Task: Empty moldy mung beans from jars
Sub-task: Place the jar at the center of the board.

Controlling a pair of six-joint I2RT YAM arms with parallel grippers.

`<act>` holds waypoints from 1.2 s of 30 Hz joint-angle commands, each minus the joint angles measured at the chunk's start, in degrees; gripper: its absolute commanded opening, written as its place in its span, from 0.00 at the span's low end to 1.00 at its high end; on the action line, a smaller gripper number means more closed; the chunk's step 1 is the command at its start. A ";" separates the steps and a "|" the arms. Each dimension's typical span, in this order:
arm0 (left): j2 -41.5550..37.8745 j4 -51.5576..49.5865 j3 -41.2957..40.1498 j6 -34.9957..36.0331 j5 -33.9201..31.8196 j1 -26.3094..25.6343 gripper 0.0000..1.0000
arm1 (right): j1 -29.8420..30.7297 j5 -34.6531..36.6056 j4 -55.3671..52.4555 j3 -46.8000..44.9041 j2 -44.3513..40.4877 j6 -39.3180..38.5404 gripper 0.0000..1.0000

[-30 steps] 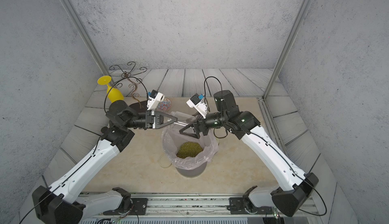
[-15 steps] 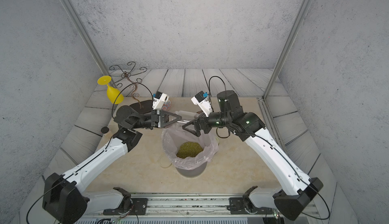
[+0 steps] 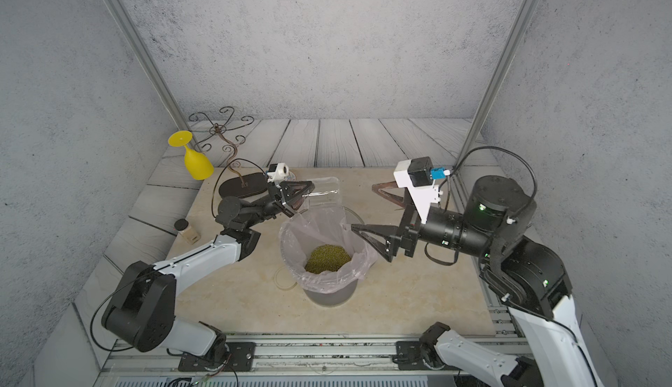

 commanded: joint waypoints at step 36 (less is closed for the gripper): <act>-7.34 -141.59 55.49 88.99 -26.74 -16.40 0.00 | 0.20 -1.86 9.44 -26.32 -3.77 2.64 0.99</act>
